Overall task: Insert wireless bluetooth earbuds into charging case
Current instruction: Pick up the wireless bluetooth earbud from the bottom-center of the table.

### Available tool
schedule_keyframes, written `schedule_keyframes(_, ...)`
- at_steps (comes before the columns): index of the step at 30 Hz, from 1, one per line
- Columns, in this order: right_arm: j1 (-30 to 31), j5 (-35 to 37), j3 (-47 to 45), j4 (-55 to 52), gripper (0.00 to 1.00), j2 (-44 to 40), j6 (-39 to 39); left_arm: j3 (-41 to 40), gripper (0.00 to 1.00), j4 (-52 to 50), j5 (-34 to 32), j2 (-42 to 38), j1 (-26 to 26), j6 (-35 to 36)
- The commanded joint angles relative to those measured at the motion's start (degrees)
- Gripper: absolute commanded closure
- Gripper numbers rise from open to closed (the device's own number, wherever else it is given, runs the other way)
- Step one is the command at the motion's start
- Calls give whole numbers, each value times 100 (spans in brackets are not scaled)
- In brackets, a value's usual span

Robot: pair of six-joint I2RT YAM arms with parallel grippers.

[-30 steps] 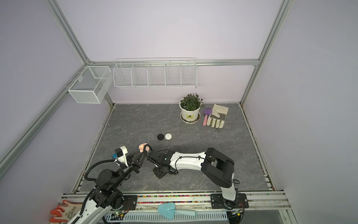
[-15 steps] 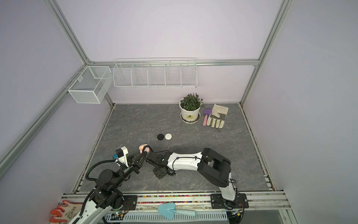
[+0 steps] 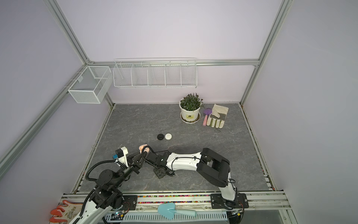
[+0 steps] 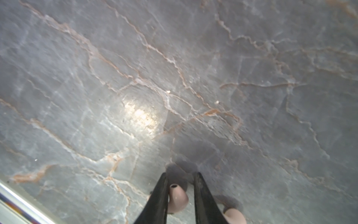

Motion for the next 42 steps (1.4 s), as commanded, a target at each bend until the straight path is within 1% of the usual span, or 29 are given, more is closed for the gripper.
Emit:
schedule_keyframes(1, 125, 109, 77, -345, 69, 33, 39, 4, 100, 222, -94, -85, -16, -29)
schedule_keyframes(3, 128, 111, 133, -389, 63, 52, 33, 28, 100, 196, -94, -91, -16, -28)
schedule_keyframes(5, 135, 78, 102, -390, 59, 32, 72, 26, 100, 187, -111, -90, -16, -38)
schedule_keyframes(9, 188, -20, -39, -387, 53, -92, 191, 37, 100, 179, -146, -84, -14, -38)
schedule_keyframes(12, 207, -110, -146, -327, 52, -183, 281, 38, 100, 178, -190, -81, -16, -39)
schedule_keyframes(19, 210, -312, -289, -118, 53, -221, 407, 52, 100, 211, -233, -9, -16, -29)
schedule_keyframes(30, 211, -583, -357, 111, 64, -69, 436, 85, 100, 187, -264, -18, -16, -1)
schedule_keyframes(33, 221, -629, -322, 136, 66, -40, 389, 81, 100, 170, -269, -26, -16, -2)
schedule_keyframes(37, 255, -645, -259, 168, 66, -18, 272, 81, 100, 175, -271, -24, -12, -3)
schedule_keyframes(42, 284, -406, -192, 16, 63, -57, 204, 73, 100, 165, -276, -24, -16, -5)
